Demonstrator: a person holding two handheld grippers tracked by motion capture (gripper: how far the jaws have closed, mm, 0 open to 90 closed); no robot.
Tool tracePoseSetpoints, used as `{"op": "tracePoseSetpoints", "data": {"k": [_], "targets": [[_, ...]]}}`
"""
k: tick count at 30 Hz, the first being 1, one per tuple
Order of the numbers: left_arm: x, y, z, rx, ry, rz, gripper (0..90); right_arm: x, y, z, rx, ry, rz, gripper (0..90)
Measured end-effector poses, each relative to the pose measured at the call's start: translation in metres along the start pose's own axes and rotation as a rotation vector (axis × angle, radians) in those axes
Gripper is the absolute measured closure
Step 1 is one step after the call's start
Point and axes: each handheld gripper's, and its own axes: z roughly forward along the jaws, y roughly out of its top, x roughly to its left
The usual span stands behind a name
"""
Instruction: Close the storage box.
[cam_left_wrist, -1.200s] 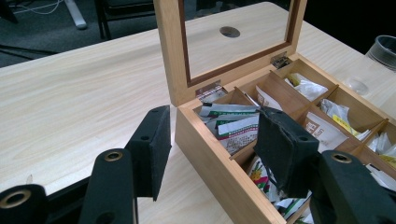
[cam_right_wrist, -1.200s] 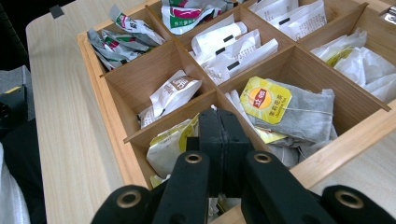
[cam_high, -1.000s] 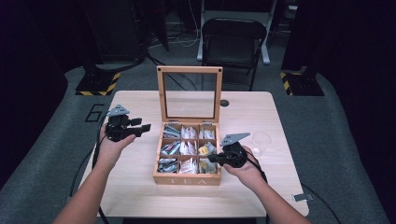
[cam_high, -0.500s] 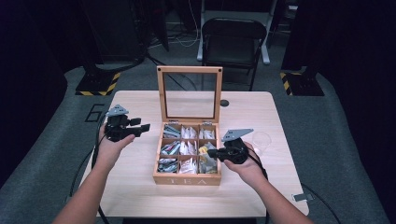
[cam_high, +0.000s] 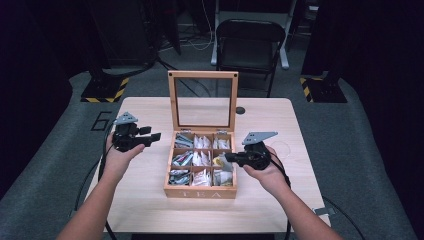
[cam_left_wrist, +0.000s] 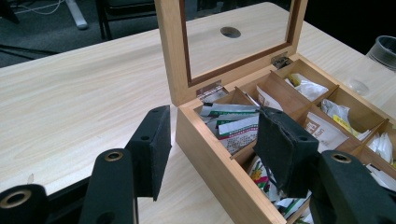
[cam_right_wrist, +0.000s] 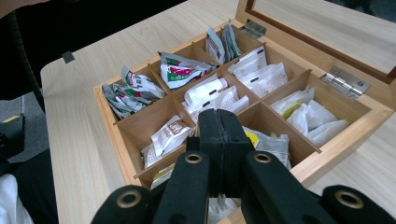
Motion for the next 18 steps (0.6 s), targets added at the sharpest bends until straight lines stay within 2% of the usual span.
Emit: {"op": "tracePoseSetpoints", "data": {"k": [15, 18], "targets": [[0.001, 0.0, 0.0, -0.002, 0.002, -0.003, 45.3, -0.013, 0.006, -0.022, -0.031, -0.054, 0.006, 90.0], [0.001, 0.0, 0.0, 0.0, 0.001, -0.003, 45.3, -0.017, 0.004, -0.026, -0.033, -0.07, 0.021, 90.0]]}}
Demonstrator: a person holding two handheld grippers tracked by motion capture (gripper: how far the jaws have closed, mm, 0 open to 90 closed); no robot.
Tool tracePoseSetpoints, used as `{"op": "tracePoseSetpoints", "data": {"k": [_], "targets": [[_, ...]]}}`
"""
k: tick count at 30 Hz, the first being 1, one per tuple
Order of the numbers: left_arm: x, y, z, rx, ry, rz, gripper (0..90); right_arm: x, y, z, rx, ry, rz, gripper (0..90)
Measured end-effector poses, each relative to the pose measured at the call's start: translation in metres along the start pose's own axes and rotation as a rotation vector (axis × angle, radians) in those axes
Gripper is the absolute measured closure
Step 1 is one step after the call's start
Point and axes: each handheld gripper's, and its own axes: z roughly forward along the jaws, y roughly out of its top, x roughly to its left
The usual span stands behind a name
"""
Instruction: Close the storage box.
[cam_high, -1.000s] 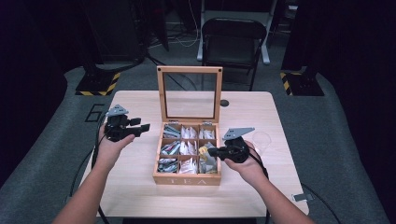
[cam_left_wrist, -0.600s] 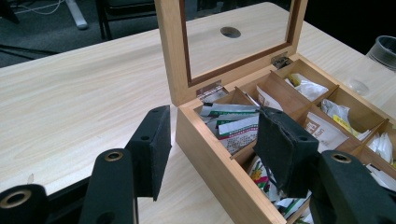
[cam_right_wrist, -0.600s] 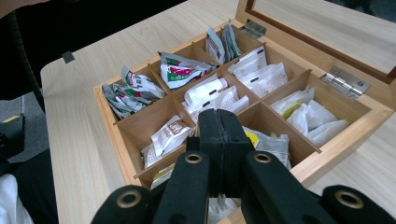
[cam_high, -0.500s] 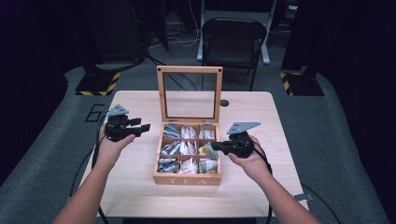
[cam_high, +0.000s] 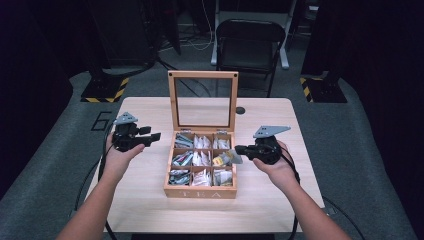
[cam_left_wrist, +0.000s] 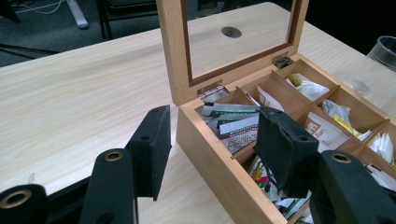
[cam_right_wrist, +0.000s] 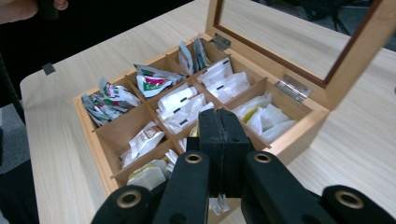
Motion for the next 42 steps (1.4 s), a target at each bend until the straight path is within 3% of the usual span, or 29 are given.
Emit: {"op": "tracePoseSetpoints", "data": {"k": [21, 42], "targets": [[0.001, -0.001, -0.001, -0.005, 0.005, -0.005, 44.1, -0.033, -0.007, -0.033, -0.025, -0.117, 0.043, 90.0], [0.002, -0.003, -0.001, -0.004, 0.009, -0.007, 43.9, -0.056, -0.016, -0.056, -0.031, -0.2, 0.082, 90.0]]}}
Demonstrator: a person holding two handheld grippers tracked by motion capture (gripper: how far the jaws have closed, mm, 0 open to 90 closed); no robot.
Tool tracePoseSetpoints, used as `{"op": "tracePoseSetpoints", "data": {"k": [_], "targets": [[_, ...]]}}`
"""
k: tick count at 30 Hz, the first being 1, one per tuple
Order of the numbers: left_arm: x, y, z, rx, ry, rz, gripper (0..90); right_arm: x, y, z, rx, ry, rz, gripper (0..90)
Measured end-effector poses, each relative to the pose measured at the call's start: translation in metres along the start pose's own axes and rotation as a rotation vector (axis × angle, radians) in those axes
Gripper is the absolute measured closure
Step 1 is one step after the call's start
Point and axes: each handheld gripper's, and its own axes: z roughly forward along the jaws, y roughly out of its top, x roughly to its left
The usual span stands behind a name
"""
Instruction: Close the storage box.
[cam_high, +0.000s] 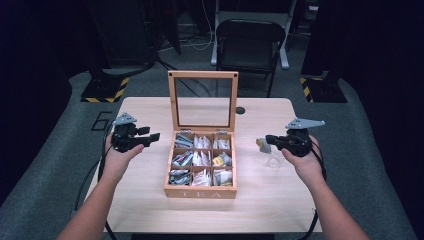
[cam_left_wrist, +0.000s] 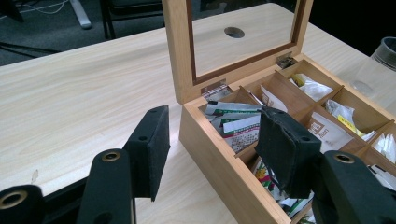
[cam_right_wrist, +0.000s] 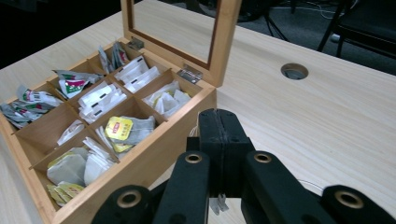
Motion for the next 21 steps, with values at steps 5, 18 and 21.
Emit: {"op": "tracePoseSetpoints", "data": {"k": [5, 18, 21], "targets": [[0.0, 0.0, 0.0, 0.0, 0.002, 0.0, 43.9, -0.008, -0.002, -0.004, 0.001, -0.024, 0.016, 90.0], [0.002, -0.001, 0.0, 0.001, 0.004, -0.003, 43.9, -0.023, -0.004, -0.008, 0.005, -0.068, 0.036, 90.0], [0.002, -0.001, 0.0, 0.002, 0.004, -0.002, 43.9, -0.024, -0.005, -0.009, 0.004, -0.07, 0.039, 90.0]]}}
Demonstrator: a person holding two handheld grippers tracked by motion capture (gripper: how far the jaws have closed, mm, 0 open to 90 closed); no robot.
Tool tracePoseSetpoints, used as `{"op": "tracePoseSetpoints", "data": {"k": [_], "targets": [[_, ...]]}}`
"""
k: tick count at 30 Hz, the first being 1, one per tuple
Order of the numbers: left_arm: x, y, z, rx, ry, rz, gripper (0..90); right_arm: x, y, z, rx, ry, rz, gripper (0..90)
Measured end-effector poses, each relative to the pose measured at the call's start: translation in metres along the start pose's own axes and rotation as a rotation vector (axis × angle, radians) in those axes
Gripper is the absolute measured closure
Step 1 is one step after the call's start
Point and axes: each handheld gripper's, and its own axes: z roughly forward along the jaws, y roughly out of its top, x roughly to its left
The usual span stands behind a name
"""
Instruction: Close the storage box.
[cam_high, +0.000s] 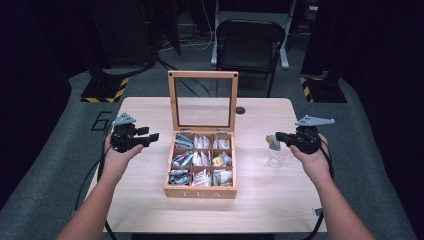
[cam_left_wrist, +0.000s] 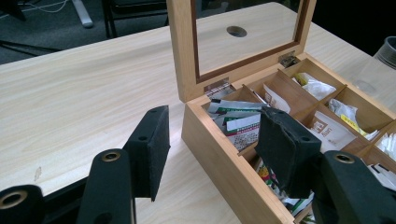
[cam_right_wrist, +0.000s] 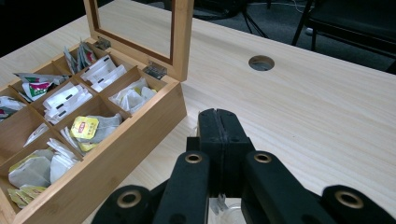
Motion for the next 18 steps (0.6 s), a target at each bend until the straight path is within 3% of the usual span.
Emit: {"op": "tracePoseSetpoints", "data": {"k": [18], "targets": [[0.0, 0.0, 0.001, 0.004, 0.0, -0.004, 43.9, -0.013, -0.008, -0.004, 0.003, -0.043, 0.024, 90.0]]}}
